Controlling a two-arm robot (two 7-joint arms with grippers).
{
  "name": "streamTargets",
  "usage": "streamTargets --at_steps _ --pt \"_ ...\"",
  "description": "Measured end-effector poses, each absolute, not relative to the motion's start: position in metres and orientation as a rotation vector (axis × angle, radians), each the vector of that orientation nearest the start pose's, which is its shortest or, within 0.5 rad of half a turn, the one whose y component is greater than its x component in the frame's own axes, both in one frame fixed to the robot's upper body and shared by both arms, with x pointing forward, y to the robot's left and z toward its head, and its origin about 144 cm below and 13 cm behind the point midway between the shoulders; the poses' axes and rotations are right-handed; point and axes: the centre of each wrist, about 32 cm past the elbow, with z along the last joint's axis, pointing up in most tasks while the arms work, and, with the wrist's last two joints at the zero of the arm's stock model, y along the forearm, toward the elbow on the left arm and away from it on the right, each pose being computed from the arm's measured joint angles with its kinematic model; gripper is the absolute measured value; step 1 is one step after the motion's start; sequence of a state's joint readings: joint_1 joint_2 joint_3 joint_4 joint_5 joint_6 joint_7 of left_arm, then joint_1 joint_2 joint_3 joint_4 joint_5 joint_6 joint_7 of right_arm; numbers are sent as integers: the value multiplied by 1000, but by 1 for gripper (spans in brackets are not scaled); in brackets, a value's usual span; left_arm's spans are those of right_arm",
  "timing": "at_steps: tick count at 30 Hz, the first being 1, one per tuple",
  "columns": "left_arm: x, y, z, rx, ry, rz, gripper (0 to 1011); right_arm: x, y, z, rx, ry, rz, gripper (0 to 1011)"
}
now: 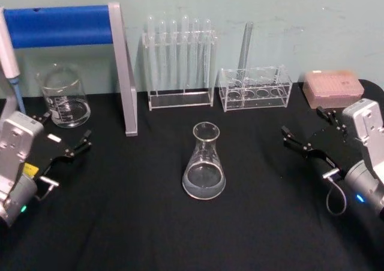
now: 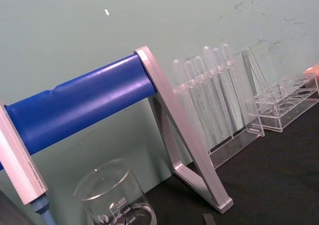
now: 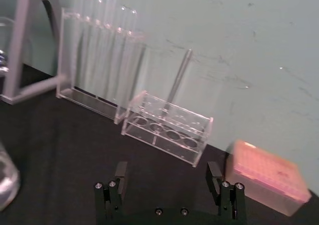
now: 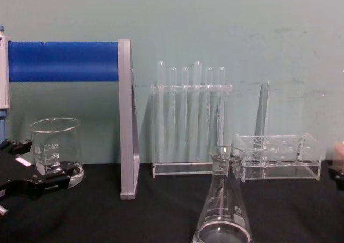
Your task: Grasp the erlenmeyer flask with one hand, shake it three times, then place it back.
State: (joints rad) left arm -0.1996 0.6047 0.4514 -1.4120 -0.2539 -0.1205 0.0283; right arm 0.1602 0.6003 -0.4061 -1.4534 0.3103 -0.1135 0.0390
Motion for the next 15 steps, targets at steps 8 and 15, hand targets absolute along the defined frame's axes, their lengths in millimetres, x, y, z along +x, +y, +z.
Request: streamTargets --at_steps 8,15 --pt "489 310 1140 304 -285 1248 1001 467 -309 1152 -181 -147 -1114 1000" --pt "489 310 1140 304 -285 1248 1001 452 -300 1157 -111 -78 -1024 1000"
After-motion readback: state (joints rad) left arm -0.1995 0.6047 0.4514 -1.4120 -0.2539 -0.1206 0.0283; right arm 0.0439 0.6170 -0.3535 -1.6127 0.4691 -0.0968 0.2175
